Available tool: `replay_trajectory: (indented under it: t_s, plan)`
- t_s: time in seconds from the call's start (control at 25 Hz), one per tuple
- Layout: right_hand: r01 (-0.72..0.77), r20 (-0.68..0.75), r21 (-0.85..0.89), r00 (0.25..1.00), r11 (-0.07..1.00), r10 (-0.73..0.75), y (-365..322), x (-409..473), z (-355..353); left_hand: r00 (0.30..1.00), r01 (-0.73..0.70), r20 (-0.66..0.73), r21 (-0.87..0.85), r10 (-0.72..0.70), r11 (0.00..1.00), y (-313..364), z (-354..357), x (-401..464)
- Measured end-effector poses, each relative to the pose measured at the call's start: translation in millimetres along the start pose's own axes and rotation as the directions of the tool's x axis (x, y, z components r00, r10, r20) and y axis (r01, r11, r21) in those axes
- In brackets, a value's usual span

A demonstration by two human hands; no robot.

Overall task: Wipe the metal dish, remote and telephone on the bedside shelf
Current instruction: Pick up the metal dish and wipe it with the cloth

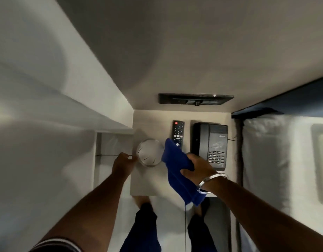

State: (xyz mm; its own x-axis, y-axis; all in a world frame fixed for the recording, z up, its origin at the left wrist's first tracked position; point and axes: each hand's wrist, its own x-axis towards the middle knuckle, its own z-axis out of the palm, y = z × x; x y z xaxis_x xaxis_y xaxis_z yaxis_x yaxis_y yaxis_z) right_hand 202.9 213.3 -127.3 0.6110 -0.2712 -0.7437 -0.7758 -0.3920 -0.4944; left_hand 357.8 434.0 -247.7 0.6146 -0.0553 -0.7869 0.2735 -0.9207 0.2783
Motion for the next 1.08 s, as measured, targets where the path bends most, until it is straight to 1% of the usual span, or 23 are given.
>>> replay_trajectory:
  t_s: [0.04,0.16,0.2,0.28,0.4,0.44,0.48,0.52,0.56,0.64,0.68,0.72,0.76,0.84,0.92,0.96,1.0,1.08]
  plan:
    - [-0.011,-0.018,-0.013,1.000,1.000,0.011,-3.0,7.0,5.7,0.999,-0.018,0.029,0.023,0.017,1.000,-2.4,5.3,10.2]
    - [-0.047,-0.063,-0.050,0.997,0.998,0.044,-15.3,10.6,10.0,0.993,-0.086,-0.073,0.027,0.087,0.996,0.6,17.9,21.0]
    - [-0.051,-0.074,-0.071,0.996,0.996,0.046,-22.5,4.3,9.0,0.991,-0.101,-0.084,0.036,0.104,0.994,2.8,17.9,16.5]
    - [-0.043,-0.094,-0.121,0.995,0.992,0.031,-40.1,-11.1,3.3,0.993,-0.084,-0.077,0.037,0.087,0.996,4.1,7.9,11.9]
    - [0.001,-0.162,-0.159,0.986,0.987,-0.027,-73.0,-45.0,-19.6,0.999,-0.015,-0.030,-0.111,0.012,0.994,4.1,-31.2,-8.3]
    - [0.019,-0.190,-0.160,0.981,0.987,-0.050,-82.9,-58.7,-28.1,1.000,0.026,0.005,-0.176,-0.026,0.984,4.9,-41.6,-17.3]
    - [0.030,-0.219,-0.162,0.974,0.986,-0.065,-91.3,-73.6,-34.4,0.998,0.045,0.045,-0.247,-0.035,0.968,5.0,-49.2,-32.3]
    - [0.039,-0.248,-0.164,0.966,0.986,-0.079,-92.8,-86.0,-36.2,0.997,0.026,0.082,-0.299,-0.001,0.954,1.0,-47.5,-47.3]
    - [0.039,-0.286,-0.169,0.954,0.985,-0.087,-89.8,-91.5,-36.7,0.996,-0.038,0.069,-0.304,0.062,0.952,-2.5,-35.5,-57.4]
    - [0.028,-0.354,-0.135,0.932,0.990,-0.075,-75.5,-81.6,-34.0,0.981,-0.195,-0.020,-0.226,0.195,0.954,-3.5,6.1,-55.5]
    - [0.021,-0.367,-0.115,0.928,0.993,-0.063,-59.5,-74.0,-29.5,0.975,-0.224,-0.058,-0.234,0.216,0.946,-2.5,26.5,-53.2]
    - [0.001,-0.363,-0.121,0.931,0.993,-0.045,-46.9,-66.4,-25.6,0.971,-0.237,-0.093,-0.277,0.219,0.931,2.6,43.4,-49.3]
    - [-0.021,-0.360,-0.128,0.933,0.992,-0.027,-34.8,-62.3,-20.6,0.975,-0.221,-0.111,-0.342,0.195,0.913,7.5,53.7,-49.2]
    - [-0.068,-0.367,-0.124,0.930,0.990,0.017,-8.0,-62.3,-10.1,0.991,-0.131,-0.078,-0.491,0.106,0.861,18.2,64.8,-47.0]
    - [-0.116,-0.356,-0.110,0.932,0.987,0.070,14.2,-68.2,-1.9,0.995,-0.069,0.031,-0.517,0.099,0.853,25.7,66.2,-39.5]
    - [-0.128,-0.342,-0.104,0.936,0.986,0.085,24.4,-72.4,1.8,0.988,-0.063,0.092,-0.504,0.126,0.861,24.2,65.6,-39.3]
    - [-0.127,-0.326,-0.093,0.941,0.988,0.090,33.6,-76.0,4.3,0.974,-0.090,0.143,-0.461,0.174,0.883,22.4,64.4,-40.9]
    - [-0.126,-0.290,-0.066,0.952,0.990,0.102,46.1,-78.2,6.7,0.940,-0.195,0.224,-0.264,0.256,0.945,22.0,65.4,-40.0]
